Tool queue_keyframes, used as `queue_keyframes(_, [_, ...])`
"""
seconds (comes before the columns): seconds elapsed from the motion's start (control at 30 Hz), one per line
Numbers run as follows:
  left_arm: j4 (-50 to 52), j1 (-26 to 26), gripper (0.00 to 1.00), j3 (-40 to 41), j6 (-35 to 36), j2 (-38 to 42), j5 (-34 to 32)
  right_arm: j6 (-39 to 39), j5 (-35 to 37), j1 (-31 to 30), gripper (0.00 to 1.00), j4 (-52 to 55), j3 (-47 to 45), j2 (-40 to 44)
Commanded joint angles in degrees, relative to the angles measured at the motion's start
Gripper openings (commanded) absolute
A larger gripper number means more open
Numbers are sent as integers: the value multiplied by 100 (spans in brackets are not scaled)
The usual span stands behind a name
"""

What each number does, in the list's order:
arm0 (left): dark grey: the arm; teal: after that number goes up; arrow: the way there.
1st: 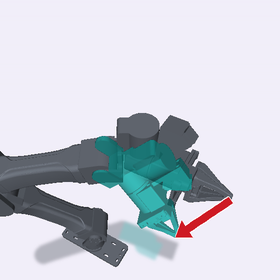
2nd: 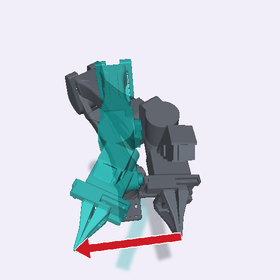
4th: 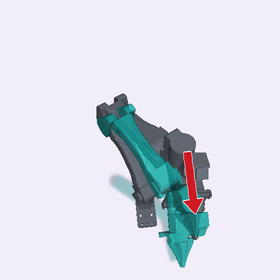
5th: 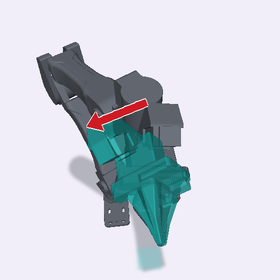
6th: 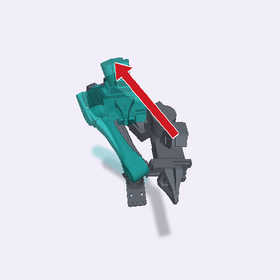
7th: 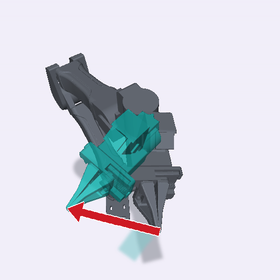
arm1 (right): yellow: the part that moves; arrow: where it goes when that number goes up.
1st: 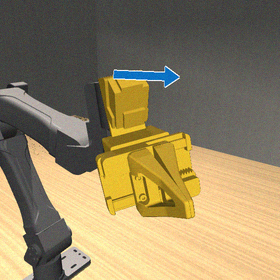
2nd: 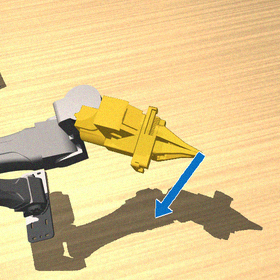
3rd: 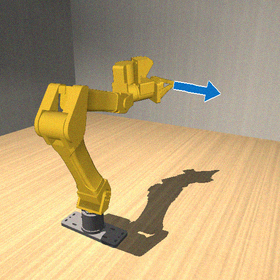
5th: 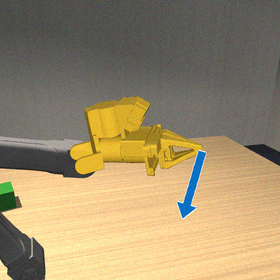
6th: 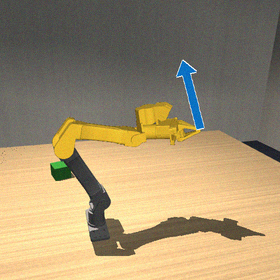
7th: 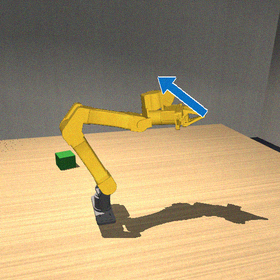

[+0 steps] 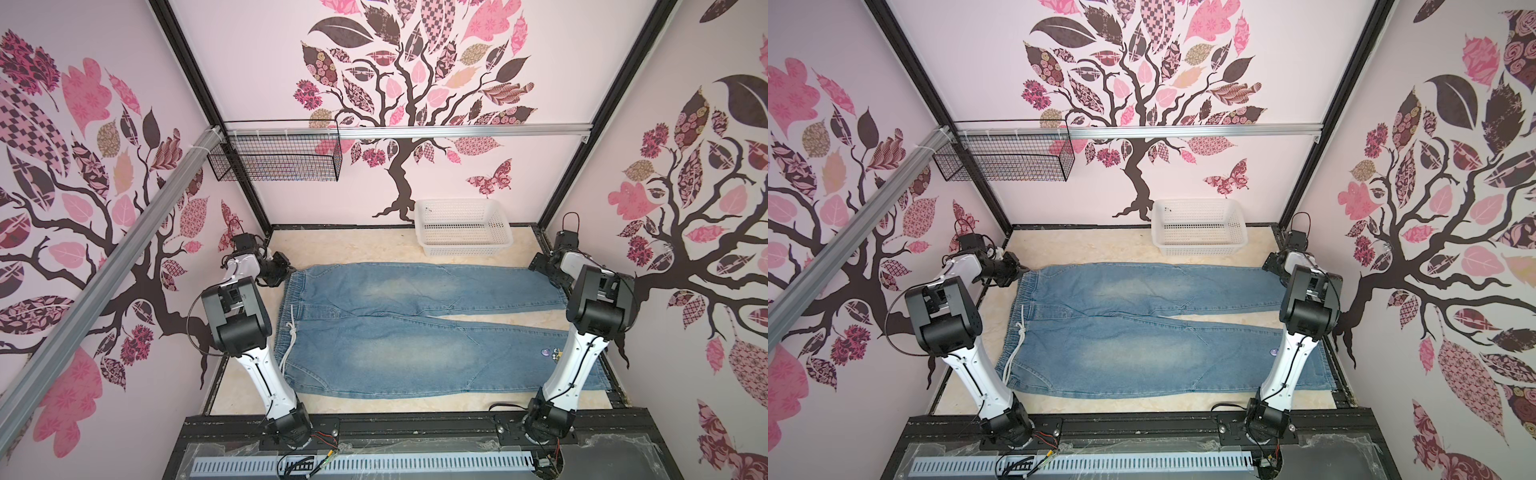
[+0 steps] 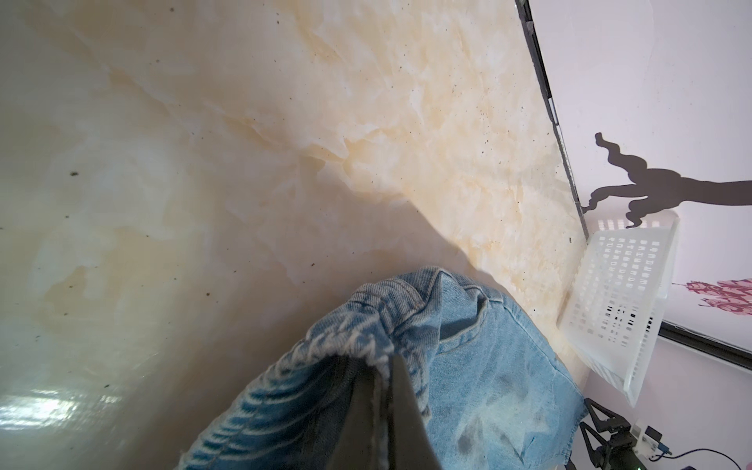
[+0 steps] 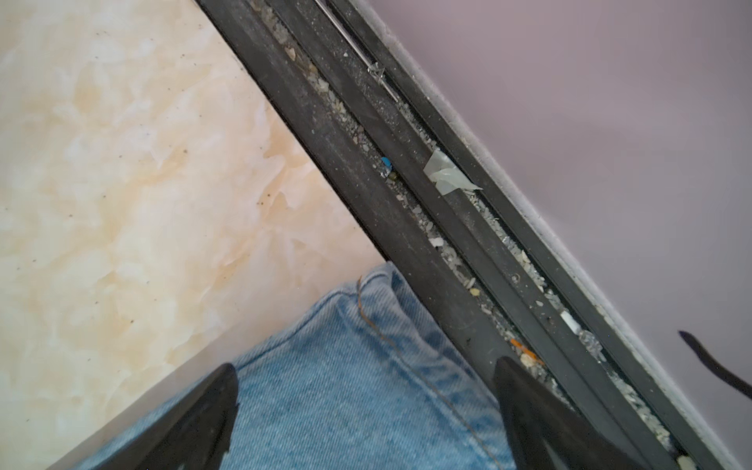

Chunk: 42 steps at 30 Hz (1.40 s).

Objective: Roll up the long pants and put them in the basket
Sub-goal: Fold the long pant at the center of the board.

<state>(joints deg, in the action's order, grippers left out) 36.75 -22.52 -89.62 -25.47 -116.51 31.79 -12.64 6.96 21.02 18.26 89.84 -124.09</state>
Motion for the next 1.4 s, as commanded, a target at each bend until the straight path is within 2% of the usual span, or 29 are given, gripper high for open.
queue_keyframes(0.0, [52, -6, 0, -201, 82, -15, 101, -36, -189, 74, 98, 239, 270, -96])
queue_keyframes(0.07, [36, -4, 0, -197, 69, -21, 85, -8, -353, 77, 89, 239, 285, -147])
queue_keyframes(0.1, [17, -5, 0, -197, 61, -20, 63, -11, -398, 78, 81, 269, 303, -178])
queue_keyframes(0.23, [-1, -2, 0, -187, 13, -23, -19, -77, -546, 86, 32, 415, 254, -162])
queue_keyframes(0.3, [-65, -6, 0, -188, -68, -6, -14, -152, -577, 82, 1, 350, 66, -35])
queue_keyframes(0.43, [-166, 16, 0, -377, -133, 109, -69, -244, -661, 81, 0, 384, -224, 358])
queue_keyframes(0.53, [-132, 20, 0, -846, -157, 196, -39, -277, -914, 87, 0, 377, -516, 941])
queue_keyframes(0.77, [-225, 20, 0, -2412, -453, 284, 268, -558, -1834, 84, 0, -46, -1496, 3016])
queue_keyframes(0.83, [-294, 19, 0, -2611, -459, 377, 305, -608, -2154, 82, 0, -142, -1710, 3546])
queue_keyframes(0.93, [-949, 20, 0, -2338, -629, 726, 376, -657, -2311, 87, 0, -278, -2001, 4303])
queue_keyframes(1.0, [-1697, 14, 0, -1878, -895, 964, 555, -647, -2269, 86, 0, -411, -2158, 4815])
queue_keyframes(1.17, [-2745, -57, 0, -1265, -1256, 1350, 447, -533, -2280, 270, 0, -262, -2008, 5694])
queue_keyframes(1.23, [-2885, -112, 0, -1192, -1419, 1408, 336, -773, -2752, 698, 0, -289, -1960, 5895])
queue_keyframes(1.3, [-3408, -267, 0, -1027, -1975, 1357, 448, -1412, -3787, 1595, 0, -711, -2134, 6003])
queue_keyframes(1.37, [-4090, -403, 0, -872, -2677, 1197, 635, -1688, -3939, 2009, 0, -803, -2282, 5937])
